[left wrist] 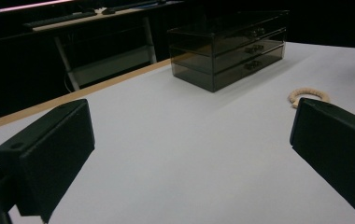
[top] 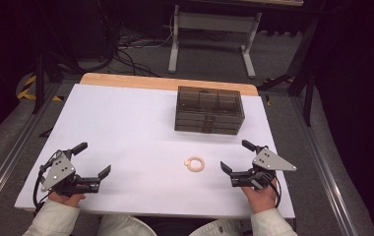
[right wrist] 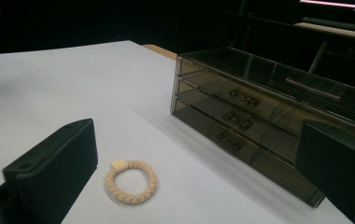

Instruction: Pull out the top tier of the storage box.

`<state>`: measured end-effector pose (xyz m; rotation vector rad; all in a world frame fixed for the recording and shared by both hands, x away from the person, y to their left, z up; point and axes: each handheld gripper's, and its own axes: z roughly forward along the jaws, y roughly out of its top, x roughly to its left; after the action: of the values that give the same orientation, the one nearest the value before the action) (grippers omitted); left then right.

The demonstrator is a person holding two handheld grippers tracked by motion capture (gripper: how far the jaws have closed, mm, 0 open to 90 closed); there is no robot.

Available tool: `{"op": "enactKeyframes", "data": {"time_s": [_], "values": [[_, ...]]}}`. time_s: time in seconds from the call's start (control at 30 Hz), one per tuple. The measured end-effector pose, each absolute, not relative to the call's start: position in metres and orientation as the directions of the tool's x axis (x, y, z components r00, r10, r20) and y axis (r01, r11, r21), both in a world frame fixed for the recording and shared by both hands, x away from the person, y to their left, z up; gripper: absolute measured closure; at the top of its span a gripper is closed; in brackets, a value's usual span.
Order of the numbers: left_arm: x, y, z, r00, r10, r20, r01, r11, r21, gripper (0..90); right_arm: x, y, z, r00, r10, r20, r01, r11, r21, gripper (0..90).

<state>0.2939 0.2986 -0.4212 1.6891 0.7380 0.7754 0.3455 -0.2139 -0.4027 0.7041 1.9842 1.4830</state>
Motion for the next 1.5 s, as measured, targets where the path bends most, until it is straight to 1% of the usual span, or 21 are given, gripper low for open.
{"op": "enactKeyframes", "data": {"time_s": [0.47,0.8,0.93,1.1,1.13,1.17,1.23,1.27,1.33,1.4,1.5], "values": [[0.296,0.297,-0.422,0.601,0.788,0.133,0.091,-0.232,0.968,0.8,0.363,-0.194,-0.39,-0.74,0.656,-0.147,0.052,0.274,0.96,0.3],[0.296,0.298,-0.422,0.605,0.785,0.13,0.091,-0.23,0.969,0.8,0.373,-0.183,-0.392,-0.753,0.637,-0.164,0.043,0.297,0.954,0.3],[0.296,0.298,-0.422,0.606,0.785,0.128,0.089,-0.227,0.97,0.7,0.374,-0.183,-0.389,-0.743,0.633,-0.217,0.011,0.336,0.942,0.3],[0.296,0.299,-0.422,0.608,0.783,0.129,0.088,-0.228,0.97,0.8,0.374,-0.18,-0.384,-0.721,0.638,-0.272,0.0,0.392,0.92,1.9],[0.296,0.299,-0.422,0.609,0.783,0.13,0.087,-0.229,0.97,0.8,0.373,-0.18,-0.383,-0.716,0.638,-0.285,-0.008,0.4,0.916,2.7],[0.296,0.299,-0.422,0.609,0.783,0.13,0.087,-0.229,0.97,0.8,0.373,-0.178,-0.381,-0.702,0.636,-0.32,-0.025,0.428,0.904,4.5],[0.296,0.299,-0.422,0.609,0.782,0.13,0.087,-0.229,0.97,0.8,0.373,-0.177,-0.38,-0.697,0.633,-0.338,-0.034,0.441,0.897,5.3],[0.296,0.299,-0.422,0.609,0.782,0.13,0.087,-0.229,0.97,0.8,0.371,-0.174,-0.379,-0.68,0.624,-0.384,-0.051,0.483,0.874,8.5],[0.296,0.299,-0.422,0.606,0.785,0.128,0.088,-0.226,0.97,0.8,0.371,-0.172,-0.378,-0.674,0.621,-0.401,-0.056,0.498,0.865,9.7],[0.296,0.299,-0.422,0.606,0.785,0.128,0.089,-0.227,0.97,0.7,0.37,-0.169,-0.376,-0.653,0.608,-0.452,-0.07,0.545,0.835,12.3],[0.296,0.299,-0.422,0.606,0.785,0.128,0.088,-0.226,0.97,0.7,0.369,-0.165,-0.374,-0.629,0.594,-0.501,-0.087,0.587,0.805,16.5]]}}
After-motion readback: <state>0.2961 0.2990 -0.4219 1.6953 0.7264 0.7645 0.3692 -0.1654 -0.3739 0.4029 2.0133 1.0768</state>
